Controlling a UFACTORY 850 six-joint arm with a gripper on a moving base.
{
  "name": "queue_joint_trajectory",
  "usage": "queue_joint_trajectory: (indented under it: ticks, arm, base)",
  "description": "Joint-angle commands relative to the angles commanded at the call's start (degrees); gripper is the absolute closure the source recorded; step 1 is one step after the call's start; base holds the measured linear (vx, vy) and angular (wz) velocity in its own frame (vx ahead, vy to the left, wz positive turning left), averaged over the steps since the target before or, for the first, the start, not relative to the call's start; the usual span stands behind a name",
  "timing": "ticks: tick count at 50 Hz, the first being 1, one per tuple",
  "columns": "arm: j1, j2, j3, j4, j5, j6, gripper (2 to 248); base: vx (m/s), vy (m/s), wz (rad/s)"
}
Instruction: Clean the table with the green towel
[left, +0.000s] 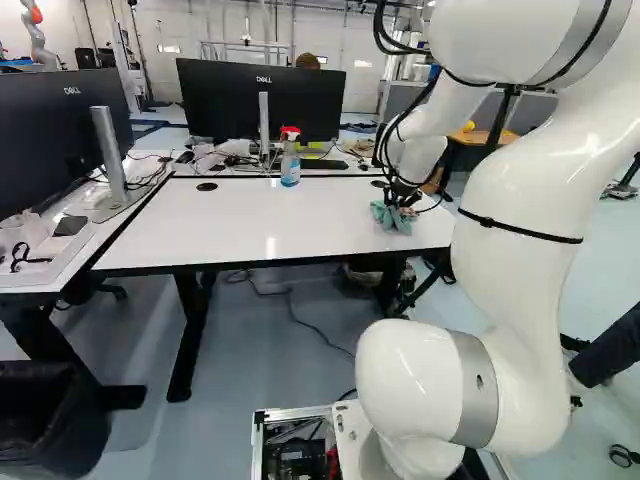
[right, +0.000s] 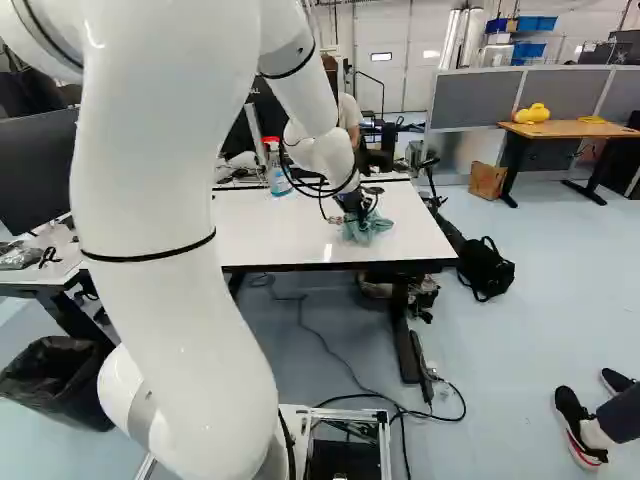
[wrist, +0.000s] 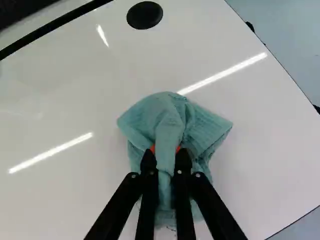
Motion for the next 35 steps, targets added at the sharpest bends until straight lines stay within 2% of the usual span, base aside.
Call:
queue_joint_trajectory:
  ticks: [22, 35]
  arm:
    - [3.99, 1.32, 1.57, 0.00, 0.00, 0.00, 213]
    - [5.88, 3.51, 4.14, 0.00, 0.00, 0.00, 213]
  base:
    - [0.000, 0.000, 0.000]
    - [0.000, 0.000, 0.000]
